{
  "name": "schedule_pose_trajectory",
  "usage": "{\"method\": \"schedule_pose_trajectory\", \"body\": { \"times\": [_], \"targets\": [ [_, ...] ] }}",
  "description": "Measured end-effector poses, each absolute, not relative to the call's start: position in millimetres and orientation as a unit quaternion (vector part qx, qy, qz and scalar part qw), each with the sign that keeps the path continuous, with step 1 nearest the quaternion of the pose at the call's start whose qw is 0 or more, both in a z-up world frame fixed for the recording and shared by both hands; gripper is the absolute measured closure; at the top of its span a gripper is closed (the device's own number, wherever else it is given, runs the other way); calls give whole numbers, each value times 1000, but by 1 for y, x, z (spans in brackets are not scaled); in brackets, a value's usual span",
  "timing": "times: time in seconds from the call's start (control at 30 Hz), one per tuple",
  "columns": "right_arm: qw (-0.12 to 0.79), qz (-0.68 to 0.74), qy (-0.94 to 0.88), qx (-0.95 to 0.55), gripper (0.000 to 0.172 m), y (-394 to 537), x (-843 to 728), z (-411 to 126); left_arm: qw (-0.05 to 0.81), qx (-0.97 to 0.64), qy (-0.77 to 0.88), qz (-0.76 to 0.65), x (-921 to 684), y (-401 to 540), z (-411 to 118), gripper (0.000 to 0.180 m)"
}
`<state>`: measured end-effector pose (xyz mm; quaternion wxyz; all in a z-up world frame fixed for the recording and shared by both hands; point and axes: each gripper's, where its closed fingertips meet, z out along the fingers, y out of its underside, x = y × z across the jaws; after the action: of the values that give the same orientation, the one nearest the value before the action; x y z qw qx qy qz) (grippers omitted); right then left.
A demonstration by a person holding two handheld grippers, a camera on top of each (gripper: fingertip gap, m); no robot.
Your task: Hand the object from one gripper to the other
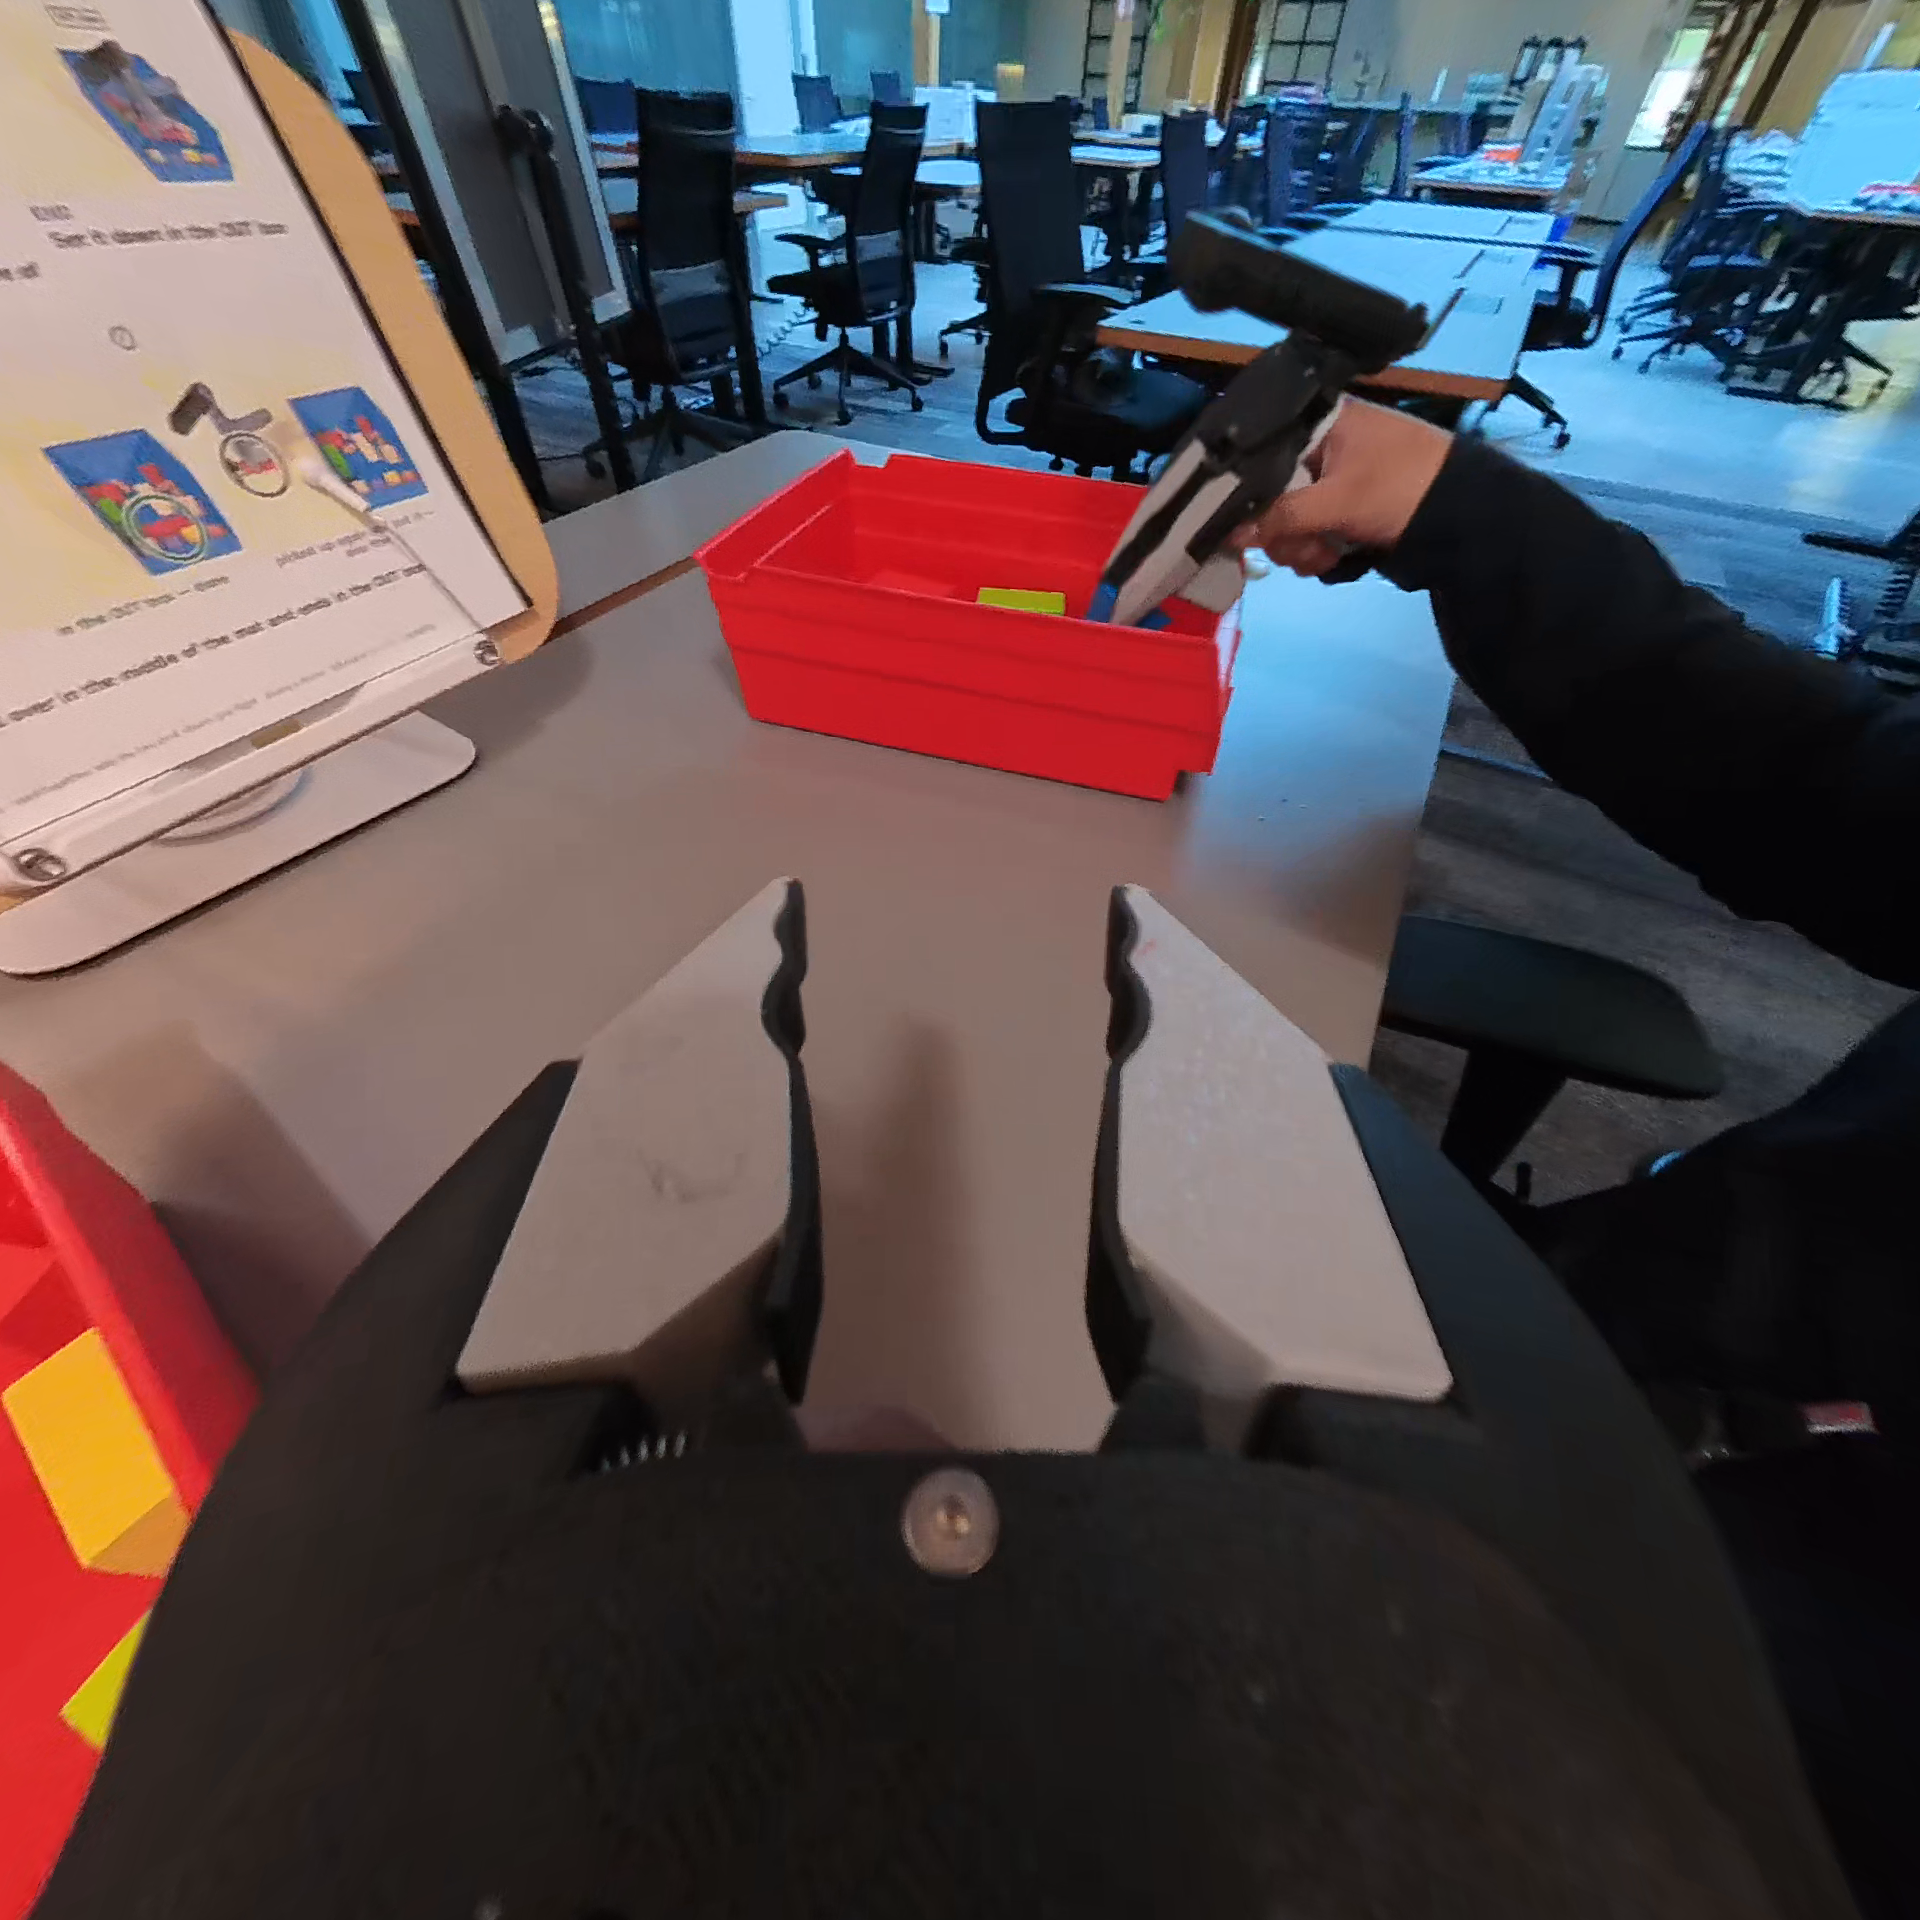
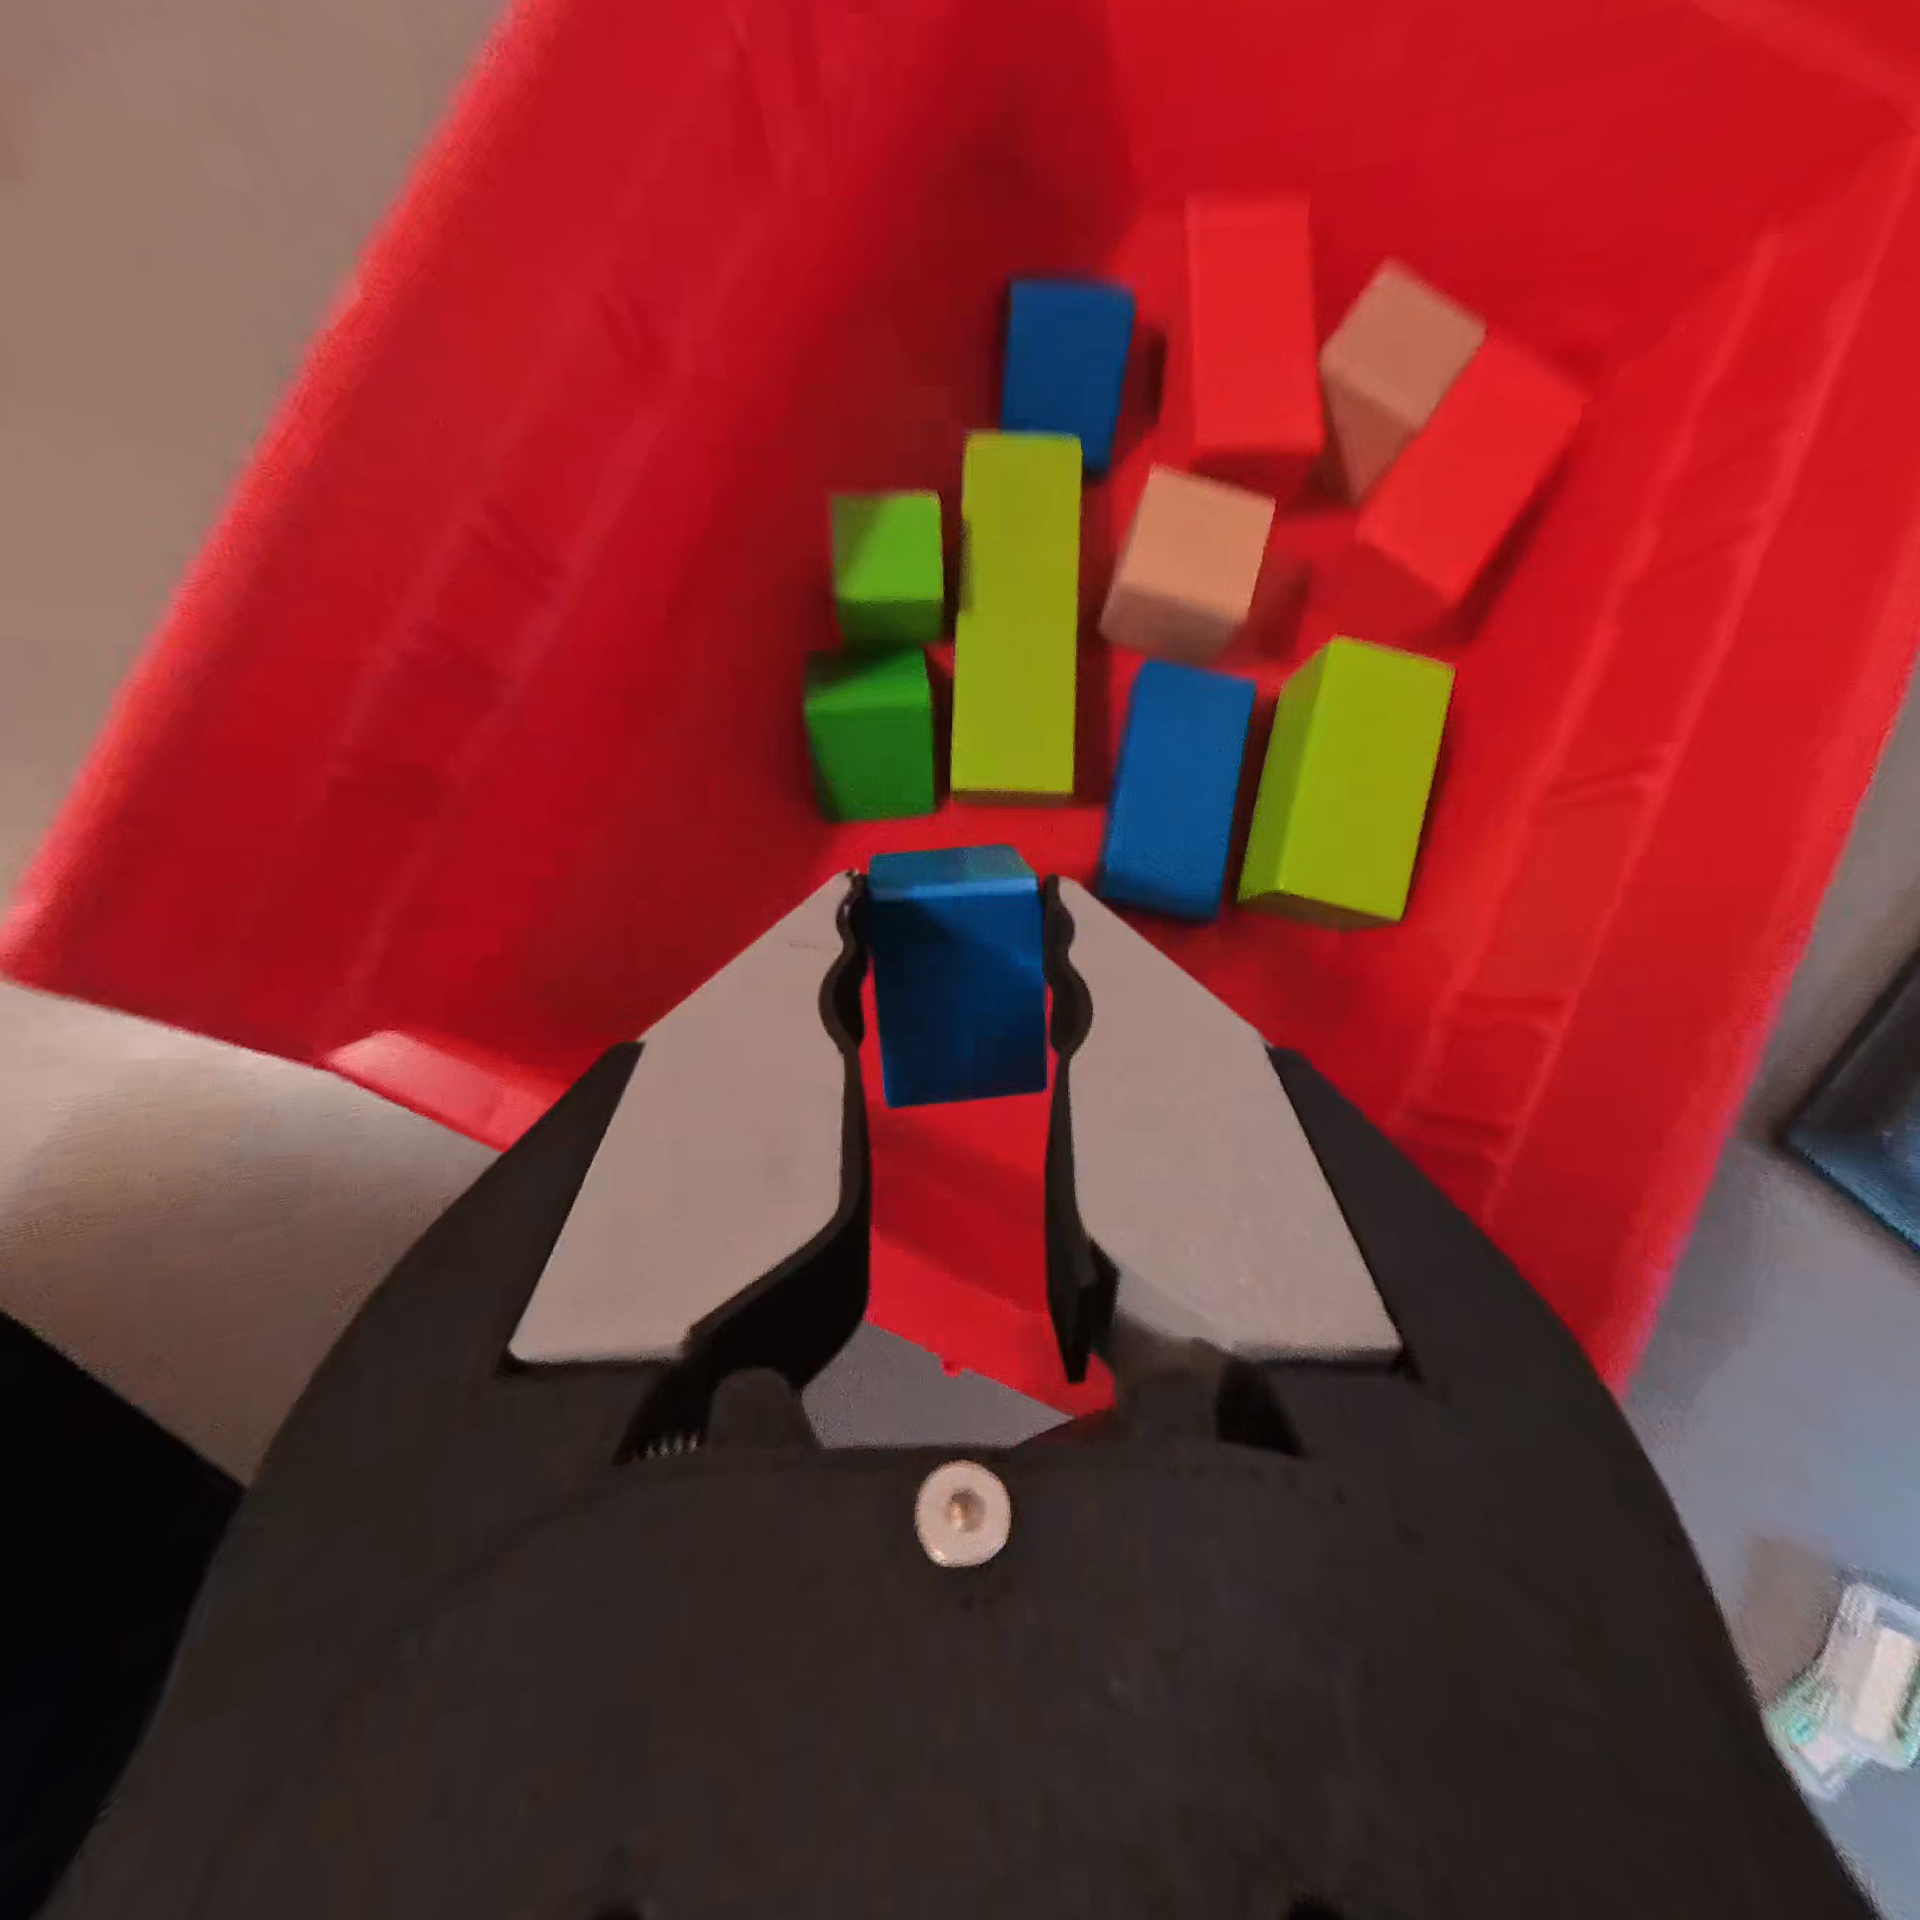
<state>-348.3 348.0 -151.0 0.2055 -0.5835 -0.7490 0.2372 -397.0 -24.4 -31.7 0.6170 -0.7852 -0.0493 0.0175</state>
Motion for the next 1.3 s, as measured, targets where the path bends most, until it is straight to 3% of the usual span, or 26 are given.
{"method": "schedule_pose_trajectory", "body": {
  "times": [0.2, 0.4, 0.6, 0.83, 1.1, 1.3],
  "targets": [
    [156, 142, -786, -581, 141, 363, -352, -196, 634, -770, -69, 27, -401, -50, -17, 126],
    [156, 110, -796, -575, 140, 378, -357, -195, 652, -749, -104, 56, -417, -83, -1, 128],
    [211, 199, -763, -578, 140, 354, -358, -132, 611, -758, -185, 138, -461, -130, -12, 119],
    [266, 407, -760, -430, 141, 220, -359, -38, 546, -753, -318, 182, -525, -191, -53, 112],
    [280, 404, -788, -372, 142, 143, -382, -39, 431, -834, -324, 119, -540, -191, -128, 112],
    [264, 432, -789, -349, 142, 126, -386, -33, 399, -870, -274, 94, -543, -184, -144, 116]
  ]
}}
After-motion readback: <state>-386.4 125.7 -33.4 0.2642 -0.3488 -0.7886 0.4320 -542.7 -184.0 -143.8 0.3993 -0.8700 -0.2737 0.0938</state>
